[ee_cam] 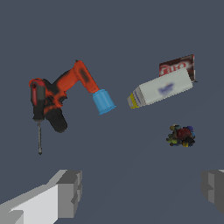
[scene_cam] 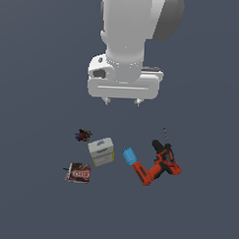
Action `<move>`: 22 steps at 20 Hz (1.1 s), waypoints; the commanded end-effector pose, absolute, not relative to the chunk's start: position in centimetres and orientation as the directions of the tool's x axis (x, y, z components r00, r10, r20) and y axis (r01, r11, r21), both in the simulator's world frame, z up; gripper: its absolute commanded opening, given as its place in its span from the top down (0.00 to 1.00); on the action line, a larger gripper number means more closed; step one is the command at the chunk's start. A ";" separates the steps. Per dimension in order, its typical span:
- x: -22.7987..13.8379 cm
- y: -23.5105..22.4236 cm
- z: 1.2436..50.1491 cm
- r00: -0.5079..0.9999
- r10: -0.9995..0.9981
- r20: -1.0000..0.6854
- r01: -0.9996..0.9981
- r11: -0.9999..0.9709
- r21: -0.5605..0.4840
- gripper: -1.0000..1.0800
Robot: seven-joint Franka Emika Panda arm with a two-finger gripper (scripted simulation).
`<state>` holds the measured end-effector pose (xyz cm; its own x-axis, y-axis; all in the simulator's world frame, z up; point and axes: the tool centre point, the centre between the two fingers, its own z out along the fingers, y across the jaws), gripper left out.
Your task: Pick up a designated object from a clutter of objects.
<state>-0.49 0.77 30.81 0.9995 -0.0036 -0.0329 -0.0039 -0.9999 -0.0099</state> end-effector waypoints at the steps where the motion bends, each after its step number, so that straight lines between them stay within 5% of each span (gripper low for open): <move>1: -0.5 0.8 30.8 0.999 -0.004 -0.033 -0.004 -1.000 -0.010 0.04; 22: 0.4 -0.6 30.1 0.997 0.068 -0.020 0.069 -0.997 0.018 0.04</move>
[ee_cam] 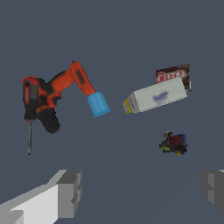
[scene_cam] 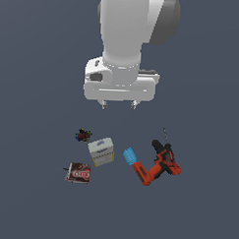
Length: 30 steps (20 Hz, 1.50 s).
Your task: Pick up a designated object from a clutter of objects.
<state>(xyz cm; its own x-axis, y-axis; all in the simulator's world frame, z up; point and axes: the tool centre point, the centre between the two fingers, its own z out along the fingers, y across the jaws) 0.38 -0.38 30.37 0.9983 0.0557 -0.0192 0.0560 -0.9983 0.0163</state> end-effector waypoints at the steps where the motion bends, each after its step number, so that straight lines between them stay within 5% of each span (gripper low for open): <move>1: 0.4 -0.9 29.9 0.997 0.079 -0.021 0.080 -0.997 0.020 0.04; 30: -0.1 -10.9 19.1 0.774 0.628 -0.075 0.632 -0.774 0.033 0.04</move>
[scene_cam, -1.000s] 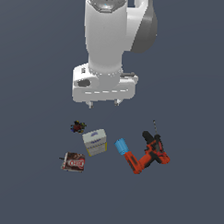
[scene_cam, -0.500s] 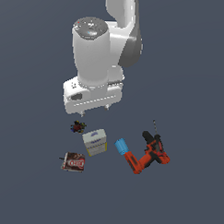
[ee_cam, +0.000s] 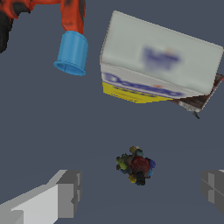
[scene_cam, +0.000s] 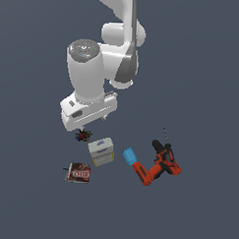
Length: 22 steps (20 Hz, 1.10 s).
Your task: Pick up a designated object from a clutter of objects.
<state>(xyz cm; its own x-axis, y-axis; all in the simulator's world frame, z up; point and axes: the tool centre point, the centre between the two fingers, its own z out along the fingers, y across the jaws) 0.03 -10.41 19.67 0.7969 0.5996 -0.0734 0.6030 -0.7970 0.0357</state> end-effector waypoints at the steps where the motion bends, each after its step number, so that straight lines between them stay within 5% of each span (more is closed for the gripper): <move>1: -0.2 -11.3 18.7 0.759 0.646 -0.076 0.650 -0.760 0.031 0.04; 22: -2.8 -16.8 11.1 0.360 0.932 -0.043 0.933 -0.361 -0.009 0.04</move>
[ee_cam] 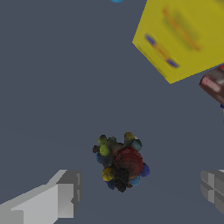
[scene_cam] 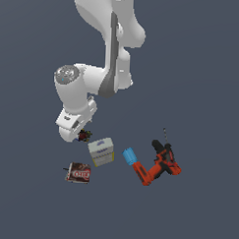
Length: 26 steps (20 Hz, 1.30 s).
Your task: Pick up a designated object from a clutter of objects.
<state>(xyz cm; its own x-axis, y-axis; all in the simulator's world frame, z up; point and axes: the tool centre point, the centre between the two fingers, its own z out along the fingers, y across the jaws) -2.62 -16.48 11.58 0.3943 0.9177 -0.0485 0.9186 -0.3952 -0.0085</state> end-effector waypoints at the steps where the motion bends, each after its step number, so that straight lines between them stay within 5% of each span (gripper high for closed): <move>1: -3.0 -17.0 10.8 0.339 0.940 -0.039 0.941 -0.339 -0.010 0.04; 13: -4.2 -18.4 8.3 0.159 0.987 -0.006 0.987 -0.159 -0.003 0.04; 26: -4.4 -18.5 7.2 0.133 0.991 -0.001 0.991 -0.133 -0.001 0.04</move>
